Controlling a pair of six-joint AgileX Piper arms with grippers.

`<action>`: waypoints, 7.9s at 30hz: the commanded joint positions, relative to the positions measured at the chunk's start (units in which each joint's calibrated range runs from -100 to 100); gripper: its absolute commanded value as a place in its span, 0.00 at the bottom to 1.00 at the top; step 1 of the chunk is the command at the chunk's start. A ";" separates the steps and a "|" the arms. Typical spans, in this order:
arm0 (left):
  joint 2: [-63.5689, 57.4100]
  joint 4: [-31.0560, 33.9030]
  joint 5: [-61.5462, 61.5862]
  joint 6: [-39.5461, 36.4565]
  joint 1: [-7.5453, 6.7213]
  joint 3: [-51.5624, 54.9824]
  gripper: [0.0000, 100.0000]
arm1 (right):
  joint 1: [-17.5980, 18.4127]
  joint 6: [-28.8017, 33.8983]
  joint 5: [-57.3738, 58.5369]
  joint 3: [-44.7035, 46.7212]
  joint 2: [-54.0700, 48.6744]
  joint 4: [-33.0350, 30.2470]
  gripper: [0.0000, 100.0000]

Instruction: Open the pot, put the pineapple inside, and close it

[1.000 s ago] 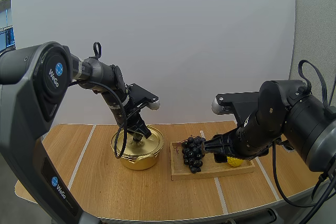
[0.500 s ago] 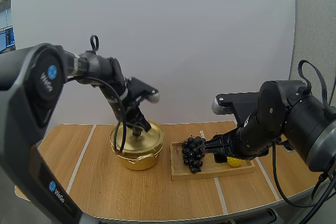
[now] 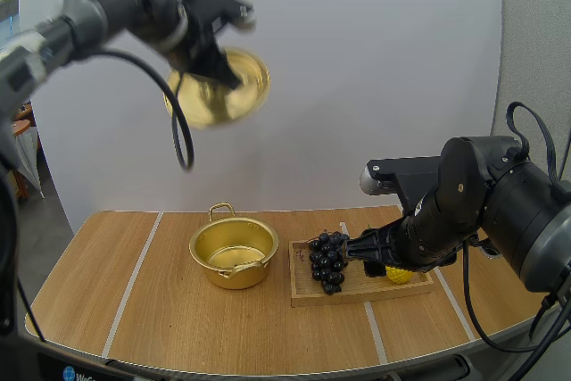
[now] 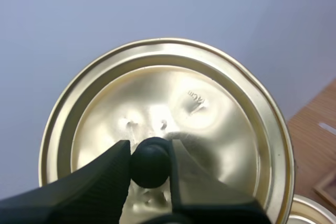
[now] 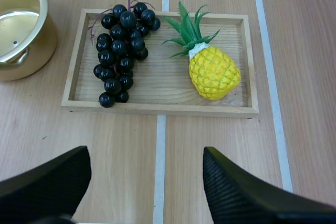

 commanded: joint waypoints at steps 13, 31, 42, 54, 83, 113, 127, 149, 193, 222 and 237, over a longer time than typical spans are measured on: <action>-2.21 12.24 -3.97 -14.14 -0.26 -46.48 0.00 | -0.18 -0.44 -2.24 -0.46 -0.06 -0.32 1.00; -2.36 12.24 -6.99 -14.14 -0.26 -47.40 0.00 | -0.18 -20.76 -8.28 -0.46 0.05 -7.29 1.00; -2.36 12.24 -6.99 -14.14 -0.26 -47.40 0.00 | -0.18 -20.76 -13.92 -0.46 8.62 -5.81 1.00; -2.36 12.24 -6.99 -14.14 -0.26 -47.40 0.00 | -5.90 -28.33 -22.21 -4.19 16.49 0.44 1.00; -2.36 12.24 -6.99 -14.14 -0.26 -47.40 0.00 | -20.15 -64.68 -8.49 -14.60 35.31 25.77 1.00; -2.36 12.24 -7.17 -14.14 -0.26 -47.40 0.00 | -14.18 -55.31 -26.11 -14.60 53.58 18.52 1.00; -2.36 12.24 -7.17 -14.14 -0.26 -47.40 0.00 | -13.72 -54.94 -29.34 -14.60 58.34 18.29 1.00; -2.36 12.24 -7.17 -14.14 -0.26 -47.40 0.00 | -13.72 -54.29 -24.98 -14.60 57.16 19.45 0.00; -2.36 12.24 -7.17 -14.14 -0.26 -47.40 0.00 | 21.60 -14.43 -18.94 -36.49 57.23 1.84 0.00; -2.36 12.24 -7.17 -14.14 -0.26 -47.40 0.00 | 20.47 -13.63 -21.55 -44.40 74.89 0.81 0.00; -2.36 12.24 -7.17 -14.14 -0.26 -47.40 0.00 | 20.47 -18.49 -19.48 -44.40 76.20 9.86 0.52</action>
